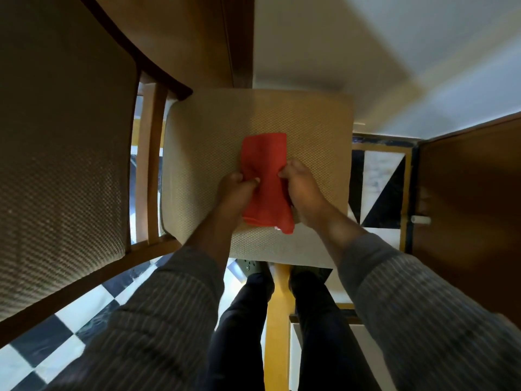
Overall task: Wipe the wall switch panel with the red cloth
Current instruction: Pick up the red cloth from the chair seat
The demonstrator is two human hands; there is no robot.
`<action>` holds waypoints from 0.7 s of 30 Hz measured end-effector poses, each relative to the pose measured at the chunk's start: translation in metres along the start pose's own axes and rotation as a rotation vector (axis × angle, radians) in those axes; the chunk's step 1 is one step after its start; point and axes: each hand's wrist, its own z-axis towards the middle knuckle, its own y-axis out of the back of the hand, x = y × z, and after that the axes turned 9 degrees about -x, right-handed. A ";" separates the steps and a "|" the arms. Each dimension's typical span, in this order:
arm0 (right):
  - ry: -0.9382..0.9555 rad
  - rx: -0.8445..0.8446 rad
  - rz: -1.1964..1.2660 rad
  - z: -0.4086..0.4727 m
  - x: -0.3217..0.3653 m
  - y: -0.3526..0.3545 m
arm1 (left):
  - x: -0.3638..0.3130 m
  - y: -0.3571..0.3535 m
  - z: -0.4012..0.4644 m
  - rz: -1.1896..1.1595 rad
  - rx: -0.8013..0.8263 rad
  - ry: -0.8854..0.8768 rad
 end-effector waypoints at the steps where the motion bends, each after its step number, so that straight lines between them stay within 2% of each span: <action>1: -0.017 -0.001 0.069 -0.006 0.007 0.004 | -0.005 0.002 -0.008 -0.103 0.052 0.031; 5: -0.058 -0.049 0.240 -0.034 0.045 0.027 | -0.037 0.012 -0.042 -0.362 0.238 0.083; 8: 0.008 -0.063 0.266 -0.062 0.082 0.049 | -0.077 0.023 -0.075 -0.377 0.350 0.058; 13: 0.246 -0.201 0.184 -0.109 0.141 0.086 | -0.140 0.031 -0.129 -0.327 0.363 -0.201; 17: 0.440 -0.374 0.166 -0.158 0.186 0.115 | -0.191 0.033 -0.185 -0.302 0.327 -0.402; 21: 0.651 -0.437 0.091 -0.200 0.231 0.152 | -0.245 0.034 -0.249 -0.303 0.357 -0.564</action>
